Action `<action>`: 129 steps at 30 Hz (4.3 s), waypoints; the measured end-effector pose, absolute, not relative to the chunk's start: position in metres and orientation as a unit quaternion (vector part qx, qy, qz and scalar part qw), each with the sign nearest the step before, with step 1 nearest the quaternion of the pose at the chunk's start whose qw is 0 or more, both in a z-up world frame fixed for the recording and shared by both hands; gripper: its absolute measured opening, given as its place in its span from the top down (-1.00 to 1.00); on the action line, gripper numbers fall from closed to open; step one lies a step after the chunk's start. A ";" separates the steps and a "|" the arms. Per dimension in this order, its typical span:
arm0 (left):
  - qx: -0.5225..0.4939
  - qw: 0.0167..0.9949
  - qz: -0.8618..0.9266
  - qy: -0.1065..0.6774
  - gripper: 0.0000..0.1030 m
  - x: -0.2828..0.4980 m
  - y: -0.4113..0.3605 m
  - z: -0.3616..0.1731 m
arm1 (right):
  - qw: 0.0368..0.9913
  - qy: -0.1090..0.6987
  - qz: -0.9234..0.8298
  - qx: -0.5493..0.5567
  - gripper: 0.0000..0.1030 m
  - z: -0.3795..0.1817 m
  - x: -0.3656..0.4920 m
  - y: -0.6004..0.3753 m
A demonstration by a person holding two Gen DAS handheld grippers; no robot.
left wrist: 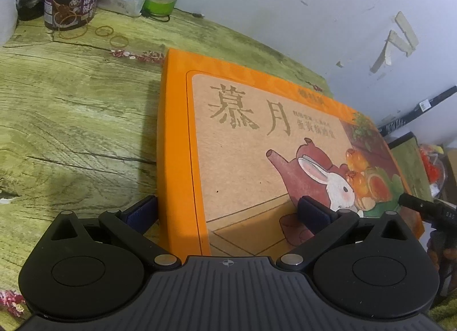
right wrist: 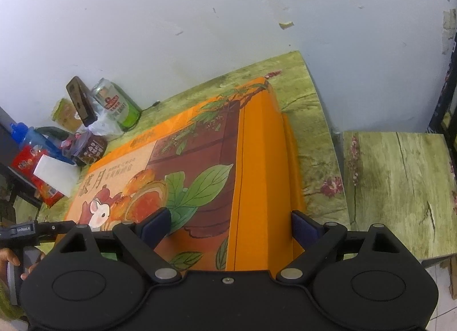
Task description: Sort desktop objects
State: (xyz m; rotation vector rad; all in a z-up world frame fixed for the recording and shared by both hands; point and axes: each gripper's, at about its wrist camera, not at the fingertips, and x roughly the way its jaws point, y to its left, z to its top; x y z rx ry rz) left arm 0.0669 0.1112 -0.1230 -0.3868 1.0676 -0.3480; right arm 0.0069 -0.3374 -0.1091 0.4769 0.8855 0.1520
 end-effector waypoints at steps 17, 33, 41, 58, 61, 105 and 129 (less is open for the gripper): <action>-0.163 0.827 -0.174 0.510 -1.00 0.067 0.102 -0.118 | 0.875 0.411 0.063 0.248 -0.73 -0.107 -0.016 -0.346; -0.159 0.823 -0.169 0.518 -1.00 0.066 0.100 -0.119 | 0.868 0.423 0.064 0.254 -0.73 -0.115 -0.015 -0.345; -0.157 0.823 -0.168 0.519 -1.00 0.065 0.099 -0.120 | 0.864 0.429 0.067 0.255 -0.73 -0.120 -0.012 -0.346; -0.150 0.823 -0.165 0.523 -1.00 0.064 0.096 -0.125 | 0.858 0.444 0.073 0.246 -0.73 -0.126 -0.006 -0.347; -0.148 0.823 -0.164 0.523 -1.00 0.065 0.095 -0.126 | 0.858 0.447 0.073 0.244 -0.72 -0.127 -0.006 -0.348; -0.101 0.878 -0.143 0.445 -0.98 0.096 0.065 -0.089 | 0.908 0.407 0.031 0.099 -0.37 -0.058 0.070 -0.329; -0.039 0.865 -0.201 0.458 -0.98 0.135 0.006 -0.113 | 0.875 0.480 0.032 0.055 0.23 -0.092 0.133 -0.315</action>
